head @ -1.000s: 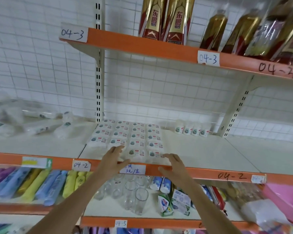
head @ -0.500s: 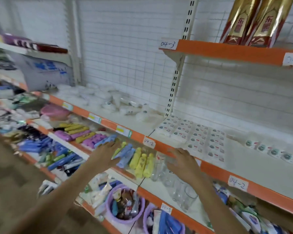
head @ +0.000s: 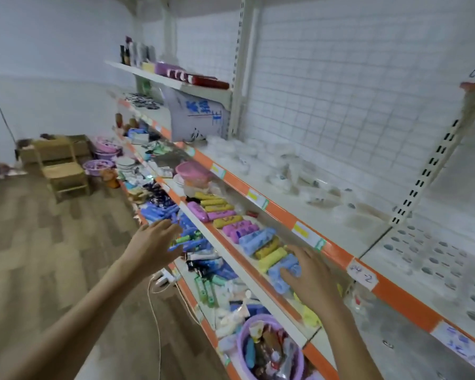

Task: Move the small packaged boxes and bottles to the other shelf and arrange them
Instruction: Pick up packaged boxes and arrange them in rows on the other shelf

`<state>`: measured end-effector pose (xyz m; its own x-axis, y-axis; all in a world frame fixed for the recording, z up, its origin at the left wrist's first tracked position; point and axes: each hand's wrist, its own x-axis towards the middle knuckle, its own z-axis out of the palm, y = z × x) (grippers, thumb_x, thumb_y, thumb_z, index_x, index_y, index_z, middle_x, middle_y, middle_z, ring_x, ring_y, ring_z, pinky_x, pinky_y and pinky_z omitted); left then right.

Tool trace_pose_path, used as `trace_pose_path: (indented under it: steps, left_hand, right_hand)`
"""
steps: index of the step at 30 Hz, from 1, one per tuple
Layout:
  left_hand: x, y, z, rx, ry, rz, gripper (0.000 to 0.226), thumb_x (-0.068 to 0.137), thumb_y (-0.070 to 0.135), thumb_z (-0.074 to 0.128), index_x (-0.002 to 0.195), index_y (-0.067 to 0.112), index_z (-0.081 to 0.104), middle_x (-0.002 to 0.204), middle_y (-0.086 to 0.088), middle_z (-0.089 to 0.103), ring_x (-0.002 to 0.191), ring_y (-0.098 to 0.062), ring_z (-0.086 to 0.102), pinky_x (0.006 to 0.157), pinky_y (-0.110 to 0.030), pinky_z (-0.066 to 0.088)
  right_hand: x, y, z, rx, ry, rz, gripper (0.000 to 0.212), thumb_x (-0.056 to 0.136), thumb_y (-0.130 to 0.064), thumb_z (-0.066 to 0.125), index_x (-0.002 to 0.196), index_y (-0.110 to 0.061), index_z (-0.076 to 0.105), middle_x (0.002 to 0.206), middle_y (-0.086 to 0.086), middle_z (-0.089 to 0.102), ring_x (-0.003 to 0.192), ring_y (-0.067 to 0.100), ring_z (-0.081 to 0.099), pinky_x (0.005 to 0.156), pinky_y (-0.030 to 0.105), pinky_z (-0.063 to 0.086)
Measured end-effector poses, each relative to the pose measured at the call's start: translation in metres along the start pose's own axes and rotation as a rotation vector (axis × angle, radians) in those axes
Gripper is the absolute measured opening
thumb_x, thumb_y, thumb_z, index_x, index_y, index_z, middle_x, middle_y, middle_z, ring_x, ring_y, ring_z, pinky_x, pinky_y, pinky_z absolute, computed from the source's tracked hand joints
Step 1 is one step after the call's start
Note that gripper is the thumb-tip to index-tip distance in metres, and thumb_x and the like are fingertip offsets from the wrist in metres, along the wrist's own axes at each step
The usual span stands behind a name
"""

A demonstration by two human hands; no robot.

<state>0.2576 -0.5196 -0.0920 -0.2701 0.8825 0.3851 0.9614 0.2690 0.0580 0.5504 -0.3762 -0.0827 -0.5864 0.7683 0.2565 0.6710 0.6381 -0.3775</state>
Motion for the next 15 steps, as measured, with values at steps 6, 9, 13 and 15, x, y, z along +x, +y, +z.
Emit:
trace_pose_path:
  steps: [6,9,13,15]
  left_hand:
    - [0.057,-0.072,0.024,-0.049,-0.003,-0.032,0.036,0.073,0.031,0.073,0.104,0.015,0.065,0.095,-0.004,0.066,0.089,-0.024,0.064,0.074,-0.035,0.05]
    - [0.084,-0.1,0.035,-0.046,0.001,0.027,0.039,0.06,0.027,0.084,0.094,0.015,0.068,0.084,-0.001,0.068,0.075,-0.021,0.067,0.06,-0.033,0.052]
    - [0.122,-0.129,0.053,-0.081,-0.013,0.037,0.038,0.061,0.028,0.084,0.095,0.017,0.069,0.083,0.002,0.068,0.073,-0.018,0.067,0.06,-0.031,0.052]
    - [0.141,-0.139,0.063,-0.123,-0.042,0.037,0.035,0.066,0.028,0.08,0.098,0.019,0.067,0.088,0.002,0.068,0.077,-0.02,0.066,0.065,-0.032,0.051]
  right_hand:
    - [0.078,-0.025,0.032,-0.002,0.022,0.043,0.041,0.089,-0.034,0.057,0.128,-0.022,0.049,0.131,-0.005,0.05,0.12,0.014,0.045,0.095,0.029,0.039]
    - [0.107,-0.035,0.045,0.036,0.049,0.083,0.039,0.089,-0.033,0.057,0.126,-0.023,0.05,0.126,-0.007,0.051,0.118,0.012,0.045,0.095,0.026,0.038]
    - [0.145,-0.044,0.061,0.06,0.044,0.113,0.04,0.088,-0.032,0.059,0.127,-0.026,0.049,0.123,-0.01,0.051,0.116,0.011,0.046,0.096,0.028,0.041]
    - [0.162,-0.045,0.067,0.052,0.052,0.125,0.038,0.087,-0.032,0.06,0.124,-0.027,0.051,0.121,-0.011,0.053,0.115,0.011,0.048,0.096,0.027,0.041]
